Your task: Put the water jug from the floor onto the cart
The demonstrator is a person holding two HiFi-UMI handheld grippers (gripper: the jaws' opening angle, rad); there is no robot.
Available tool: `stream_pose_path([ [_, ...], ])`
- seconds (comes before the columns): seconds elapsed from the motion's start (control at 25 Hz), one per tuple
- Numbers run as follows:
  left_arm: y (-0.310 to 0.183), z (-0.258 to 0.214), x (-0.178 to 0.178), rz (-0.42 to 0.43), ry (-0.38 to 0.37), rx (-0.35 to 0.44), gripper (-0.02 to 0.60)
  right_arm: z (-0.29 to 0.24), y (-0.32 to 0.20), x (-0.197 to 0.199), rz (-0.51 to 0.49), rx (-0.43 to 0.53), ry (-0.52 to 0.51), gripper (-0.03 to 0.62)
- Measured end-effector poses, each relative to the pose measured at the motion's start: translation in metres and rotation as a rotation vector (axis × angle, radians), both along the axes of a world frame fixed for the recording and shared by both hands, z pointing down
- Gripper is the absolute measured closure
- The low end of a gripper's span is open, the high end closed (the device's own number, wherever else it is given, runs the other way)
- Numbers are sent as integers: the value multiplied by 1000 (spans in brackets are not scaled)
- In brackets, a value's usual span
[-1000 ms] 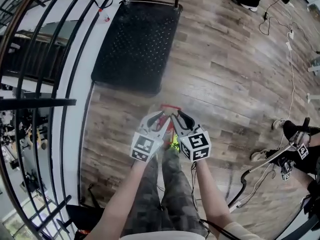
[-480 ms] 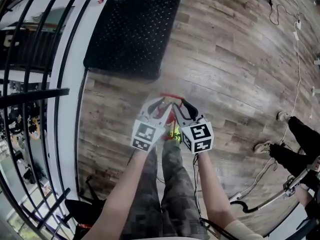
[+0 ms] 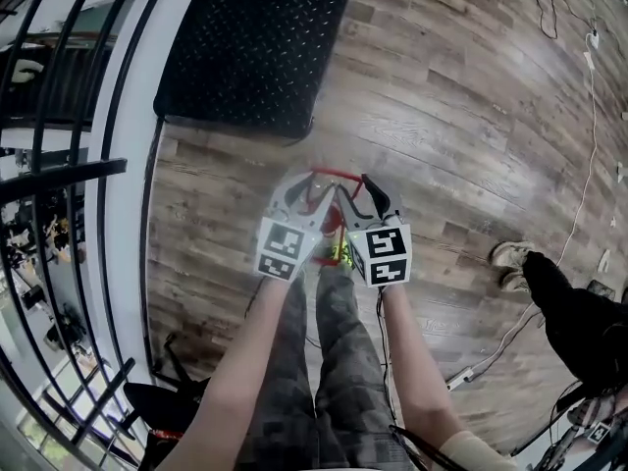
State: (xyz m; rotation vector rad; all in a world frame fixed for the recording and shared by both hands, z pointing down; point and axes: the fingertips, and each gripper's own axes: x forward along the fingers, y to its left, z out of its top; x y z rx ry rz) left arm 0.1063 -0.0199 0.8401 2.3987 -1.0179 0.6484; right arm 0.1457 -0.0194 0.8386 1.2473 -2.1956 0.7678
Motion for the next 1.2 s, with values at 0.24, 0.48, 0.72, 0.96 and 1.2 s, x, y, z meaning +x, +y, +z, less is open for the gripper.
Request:
stream_pose_path([
  [0.24, -4, 22, 1, -4, -4, -23, 456, 28, -1, 4, 25, -49, 21, 418],
  [0.48, -9, 29, -5, -8, -21, -3, 456, 50, -4, 13, 68, -93, 28, 418],
  [0.72, 0, 19, -6, -7, -17, 46, 443, 56, -5, 19, 98, -120, 4, 418],
  [0.96, 4, 18, -19, -58, -36, 55, 430, 55, -1, 11, 99, -130, -18, 418],
  [1.2, -6, 43, -24, -82, -43, -5, 425, 62, -2, 5, 92, -139, -14, 418],
])
